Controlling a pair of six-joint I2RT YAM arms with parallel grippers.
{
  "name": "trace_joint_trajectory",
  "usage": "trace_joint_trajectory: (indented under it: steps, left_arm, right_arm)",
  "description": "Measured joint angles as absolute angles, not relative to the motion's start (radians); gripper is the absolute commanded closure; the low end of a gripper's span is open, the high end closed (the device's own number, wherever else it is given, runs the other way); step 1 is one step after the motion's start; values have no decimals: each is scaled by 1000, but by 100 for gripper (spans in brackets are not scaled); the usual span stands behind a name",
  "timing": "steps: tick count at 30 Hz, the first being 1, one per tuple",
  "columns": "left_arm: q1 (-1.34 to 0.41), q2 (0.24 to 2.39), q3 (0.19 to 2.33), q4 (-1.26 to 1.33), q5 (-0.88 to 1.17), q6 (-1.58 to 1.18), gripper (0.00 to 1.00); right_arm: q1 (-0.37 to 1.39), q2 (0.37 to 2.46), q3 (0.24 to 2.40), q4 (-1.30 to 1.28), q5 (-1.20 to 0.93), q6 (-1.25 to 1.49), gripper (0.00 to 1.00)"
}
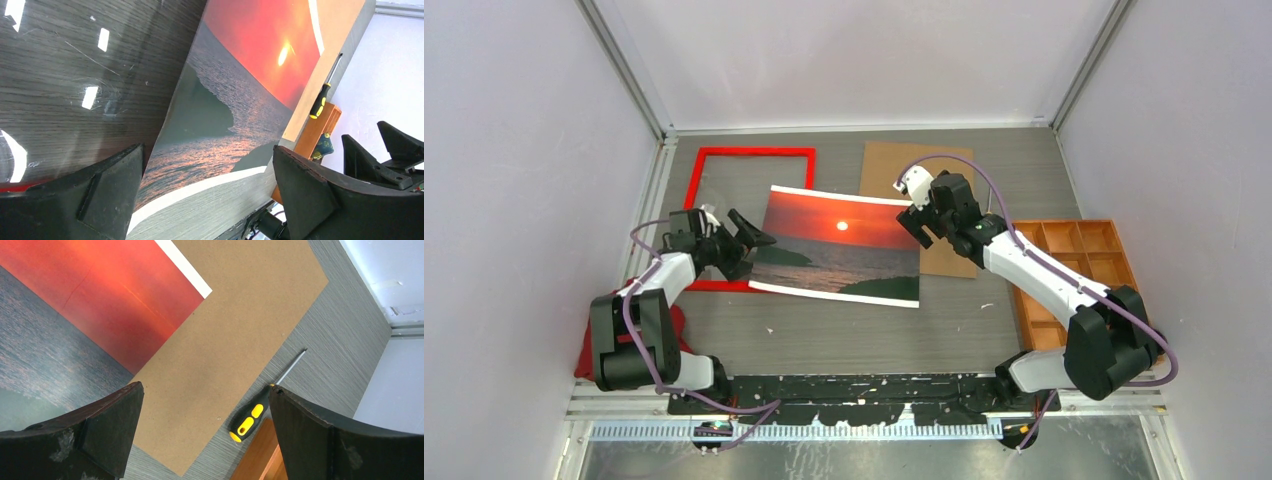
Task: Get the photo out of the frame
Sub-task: Place the photo in the photo frame, then reset both arms
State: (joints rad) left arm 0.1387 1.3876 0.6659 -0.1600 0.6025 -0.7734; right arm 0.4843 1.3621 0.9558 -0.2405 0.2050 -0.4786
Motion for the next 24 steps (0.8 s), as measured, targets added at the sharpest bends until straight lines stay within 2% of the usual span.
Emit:
trace_joint_trajectory:
  steps: [5, 11, 15, 24]
  left_arm:
    - [139, 1387, 703, -217, 605, -755, 0]
    - [139, 1374, 886, -364, 638, -641, 0]
    - [139, 1300, 979, -451, 628, -498, 0]
    - [139, 1082, 993, -582, 548, -89, 0]
  right_arm:
    - [482, 1362, 956, -241, 209, -479, 0]
    - [462, 1361, 983, -320, 204, -446, 0]
    - [440, 1332, 1046, -413, 172, -375, 0]
    - [432, 1121, 1124, -552, 183, -136, 0]
